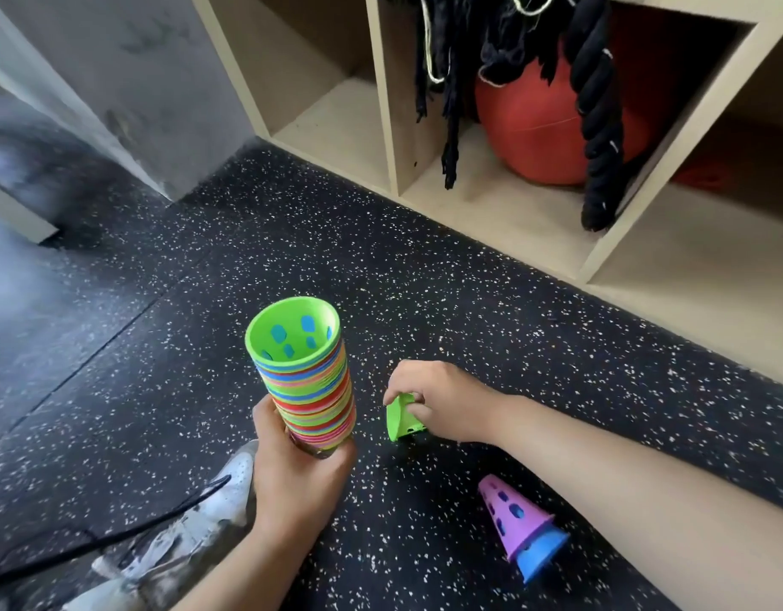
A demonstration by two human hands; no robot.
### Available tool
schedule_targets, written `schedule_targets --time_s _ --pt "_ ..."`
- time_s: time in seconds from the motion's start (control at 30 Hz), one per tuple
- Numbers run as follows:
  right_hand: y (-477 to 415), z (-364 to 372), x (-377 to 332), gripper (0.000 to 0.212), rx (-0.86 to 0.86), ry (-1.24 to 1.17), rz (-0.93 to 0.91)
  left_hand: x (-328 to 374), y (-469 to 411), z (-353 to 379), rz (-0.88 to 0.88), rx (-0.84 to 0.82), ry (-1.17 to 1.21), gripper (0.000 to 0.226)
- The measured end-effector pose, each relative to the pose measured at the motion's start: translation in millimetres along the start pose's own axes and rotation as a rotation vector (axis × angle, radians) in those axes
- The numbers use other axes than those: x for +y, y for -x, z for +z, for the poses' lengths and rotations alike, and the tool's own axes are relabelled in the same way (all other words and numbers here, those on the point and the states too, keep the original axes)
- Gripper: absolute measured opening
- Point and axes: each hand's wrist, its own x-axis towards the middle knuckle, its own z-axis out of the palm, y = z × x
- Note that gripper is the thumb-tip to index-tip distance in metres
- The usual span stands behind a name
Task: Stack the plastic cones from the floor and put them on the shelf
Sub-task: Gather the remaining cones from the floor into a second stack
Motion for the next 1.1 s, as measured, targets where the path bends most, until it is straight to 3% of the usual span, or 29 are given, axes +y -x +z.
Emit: schedule_targets --time_s 0.17,0.33,0.43,0.5,0.63,0.77,0.83,0.97,1.1 --pt "25.2 -7.8 18.2 0.019 0.144 -0.013 0.135 6.3 4.0 10.9 0.013 -0.037 0.034 0.07" --pt "75.9 -52.7 0.5 0.018 0.624 -0.287 0.252 17.1 7.7 31.6 0.039 -0.105 0.054 0.068" --pt "112.0 -98.2 -40.0 0.024 0.909 -0.354 0.113 24.4 10.4 49.1 0.065 -0.171 0.055 0.07" --pt "127.7 -122.6 -69.4 0.024 0.991 -0.323 -0.08 29.6 13.4 60.9 0.072 -0.209 0.064 0.072" --pt "131.6 -132.0 -95.4 0.015 0.942 -0.175 -0.281 46.2 21.3 81.0 0.106 -0.259 0.09 0.071" --pt "131.1 -117.4 -94.1 0.018 0.811 -0.111 -0.272 56.1 27.2 90.4 0.129 -0.282 0.118 0.071" --pt "140.3 -109.6 -87.2 0.023 0.833 -0.161 -0.245 58.3 28.6 90.5 0.164 -0.286 0.108 0.075" --pt "171.2 -84.6 -53.7 0.031 0.835 -0.226 -0.082 58.2 32.2 82.1 0.176 -0.279 0.094 0.073" --pt "204.7 -41.0 0.7 0.042 0.528 -0.172 0.234 52.3 40.3 70.5 0.162 -0.283 0.076 0.072"
